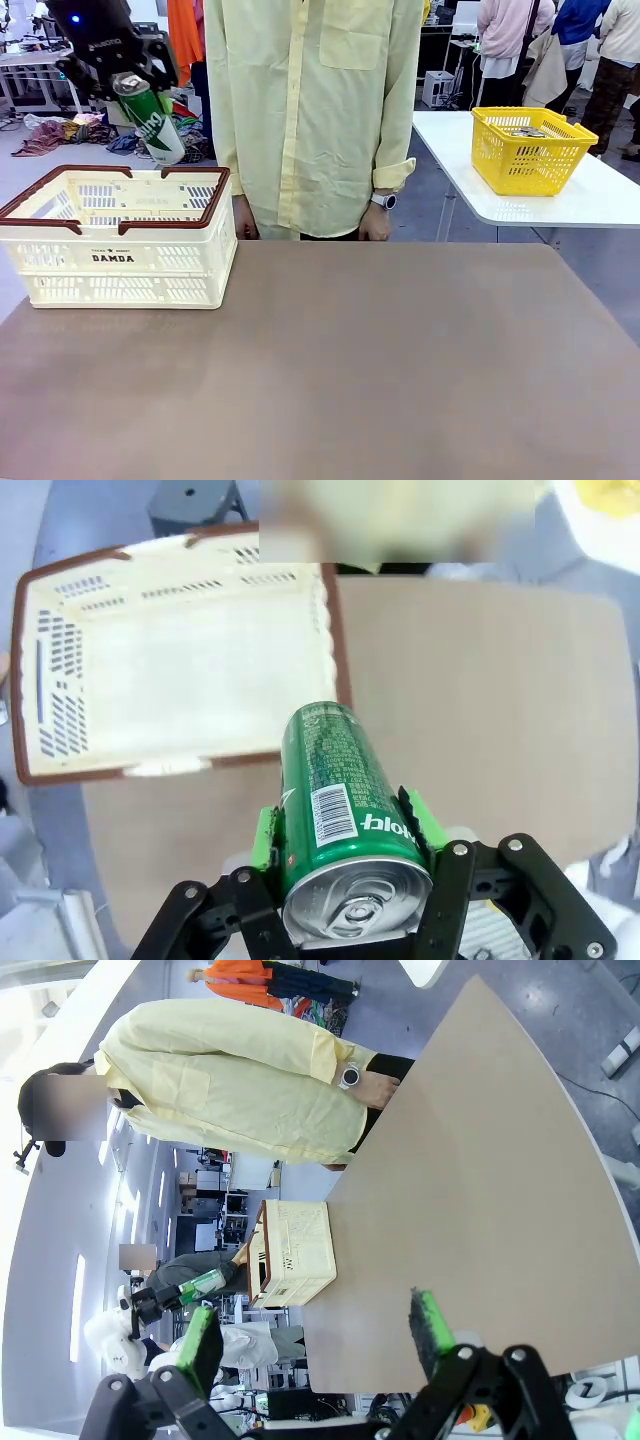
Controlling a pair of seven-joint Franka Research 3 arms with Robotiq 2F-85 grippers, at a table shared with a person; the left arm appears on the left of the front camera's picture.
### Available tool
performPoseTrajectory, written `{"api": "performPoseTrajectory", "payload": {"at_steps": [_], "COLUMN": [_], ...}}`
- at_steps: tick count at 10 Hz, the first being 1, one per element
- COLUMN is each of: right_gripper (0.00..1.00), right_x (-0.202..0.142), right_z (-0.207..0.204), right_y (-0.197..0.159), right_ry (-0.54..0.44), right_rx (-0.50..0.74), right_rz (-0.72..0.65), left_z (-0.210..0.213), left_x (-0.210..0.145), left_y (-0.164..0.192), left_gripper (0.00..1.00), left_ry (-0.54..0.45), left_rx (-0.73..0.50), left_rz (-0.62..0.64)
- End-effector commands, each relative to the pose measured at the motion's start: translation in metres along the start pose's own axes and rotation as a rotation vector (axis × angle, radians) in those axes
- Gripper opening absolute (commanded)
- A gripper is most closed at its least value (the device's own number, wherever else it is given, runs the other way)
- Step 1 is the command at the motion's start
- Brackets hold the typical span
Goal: Place the drinks into the Shopping basket.
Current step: Pick up one drink and place it into the Shopping basket.
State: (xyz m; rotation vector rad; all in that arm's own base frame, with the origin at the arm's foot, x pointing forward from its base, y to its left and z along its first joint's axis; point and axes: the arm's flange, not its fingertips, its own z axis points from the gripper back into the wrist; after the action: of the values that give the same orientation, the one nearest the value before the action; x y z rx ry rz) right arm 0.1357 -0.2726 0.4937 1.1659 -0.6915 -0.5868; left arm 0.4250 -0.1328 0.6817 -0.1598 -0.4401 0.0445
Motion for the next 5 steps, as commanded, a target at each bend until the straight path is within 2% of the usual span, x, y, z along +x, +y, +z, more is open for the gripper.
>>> {"api": "performPoseTrajectory", "payload": {"at_steps": [1,3,4,5], "right_gripper": [1.0,1.0,1.0,1.0], "right_x": [0.0,0.0,0.0,0.0], "right_z": [0.002,0.002,0.002,0.002], "right_y": [0.002,0.002,0.002,0.002], "right_ry": [-0.017,-0.017,-0.017,-0.017], "right_rx": [0.025,0.025,0.025,0.025], "right_rz": [0.026,0.026,0.026,0.026], "left_z": [-0.053,-0.089,-0.105,-0.132], "left_x": [0.02,0.041,0.048,0.051], "left_y": [0.029,0.064,0.078,0.091], "left_gripper": [0.0,0.0,0.0,0.0], "left_ry": [0.017,-0.02,-0.003,0.084], "left_rx": [0.059,0.055,0.022,0.042], "left_rz": [0.051,0.102,0.135,0.152]}}
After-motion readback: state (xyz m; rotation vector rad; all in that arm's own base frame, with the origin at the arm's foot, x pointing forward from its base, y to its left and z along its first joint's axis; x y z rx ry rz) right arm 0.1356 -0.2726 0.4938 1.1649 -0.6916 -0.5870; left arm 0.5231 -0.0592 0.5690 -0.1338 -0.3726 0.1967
